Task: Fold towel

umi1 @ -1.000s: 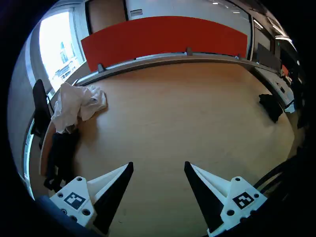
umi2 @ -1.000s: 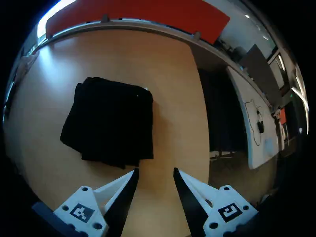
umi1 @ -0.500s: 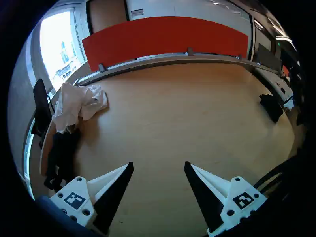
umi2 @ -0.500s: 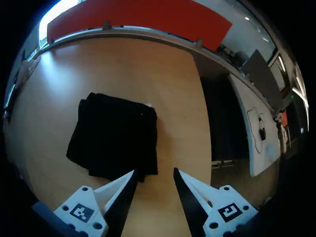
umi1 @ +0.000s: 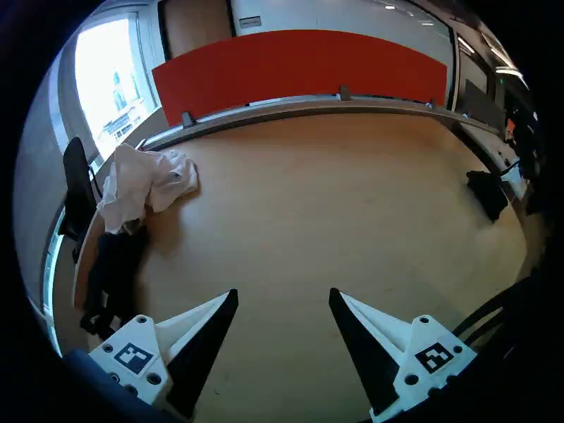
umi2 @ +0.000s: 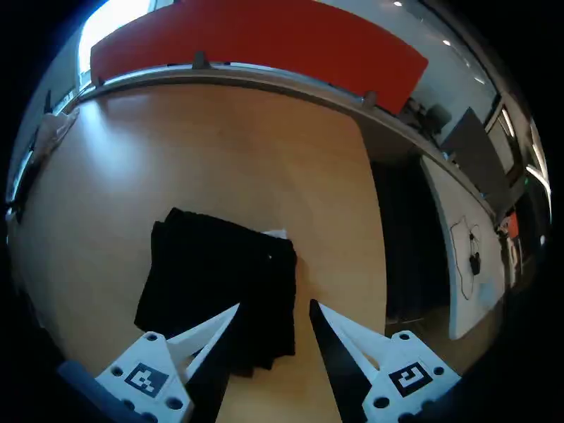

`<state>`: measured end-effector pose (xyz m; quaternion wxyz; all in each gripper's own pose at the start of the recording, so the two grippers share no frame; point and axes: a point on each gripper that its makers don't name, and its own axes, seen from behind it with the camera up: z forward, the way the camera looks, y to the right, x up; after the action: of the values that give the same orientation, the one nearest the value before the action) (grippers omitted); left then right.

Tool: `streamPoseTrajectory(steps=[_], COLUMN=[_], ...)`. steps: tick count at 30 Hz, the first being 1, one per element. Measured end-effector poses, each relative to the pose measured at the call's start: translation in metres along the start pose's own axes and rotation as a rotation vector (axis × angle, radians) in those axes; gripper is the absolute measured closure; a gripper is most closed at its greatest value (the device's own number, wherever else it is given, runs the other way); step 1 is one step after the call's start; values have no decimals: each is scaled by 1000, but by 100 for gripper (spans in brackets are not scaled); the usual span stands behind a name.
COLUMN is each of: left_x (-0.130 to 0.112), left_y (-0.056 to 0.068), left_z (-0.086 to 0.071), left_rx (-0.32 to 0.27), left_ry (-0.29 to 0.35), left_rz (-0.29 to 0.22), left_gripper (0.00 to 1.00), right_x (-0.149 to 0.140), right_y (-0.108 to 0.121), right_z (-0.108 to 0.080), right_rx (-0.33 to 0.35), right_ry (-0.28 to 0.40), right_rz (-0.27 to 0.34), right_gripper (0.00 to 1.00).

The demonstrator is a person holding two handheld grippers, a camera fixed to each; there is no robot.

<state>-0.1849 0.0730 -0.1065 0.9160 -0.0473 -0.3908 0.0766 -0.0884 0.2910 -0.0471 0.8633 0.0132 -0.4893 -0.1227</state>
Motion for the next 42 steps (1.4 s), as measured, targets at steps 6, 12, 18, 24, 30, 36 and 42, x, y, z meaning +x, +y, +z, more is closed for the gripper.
streamPoseTrajectory(steps=[6, 12, 18, 24, 30, 36, 42], left_x=[-1, -2, -4, -5, -4, -3, -2], left_y=[-1, -2, -3, -3, -2, -1, -1], left_z=[-1, -3, -2, -1, 0, 1, 2], left_rx=[9, 17, 25, 27, 28, 30, 32], left_ry=[-3, -7, -13, -18, -21, -24, -25], left_rz=[-7, -13, -19, -22, -22, -21, -16], left_gripper=[4, 4, 4, 4, 4, 4, 4], right_x=[14, 23, 28, 29, 24, 20, 21], right_y=[-8, -15, -18, -17, -20, -24, -25], right_z=[8, 17, 25, 33, 40, 46, 46], right_rx=[21, 44, 57, 69, 91, 109, 118], right_ry=[15, 21, 19, 12, -8, -20, -13], right_rz=[4, 14, 34, 56, 78, 93, 84], right_gripper=[34, 39, 55, 58, 71, 77, 91])
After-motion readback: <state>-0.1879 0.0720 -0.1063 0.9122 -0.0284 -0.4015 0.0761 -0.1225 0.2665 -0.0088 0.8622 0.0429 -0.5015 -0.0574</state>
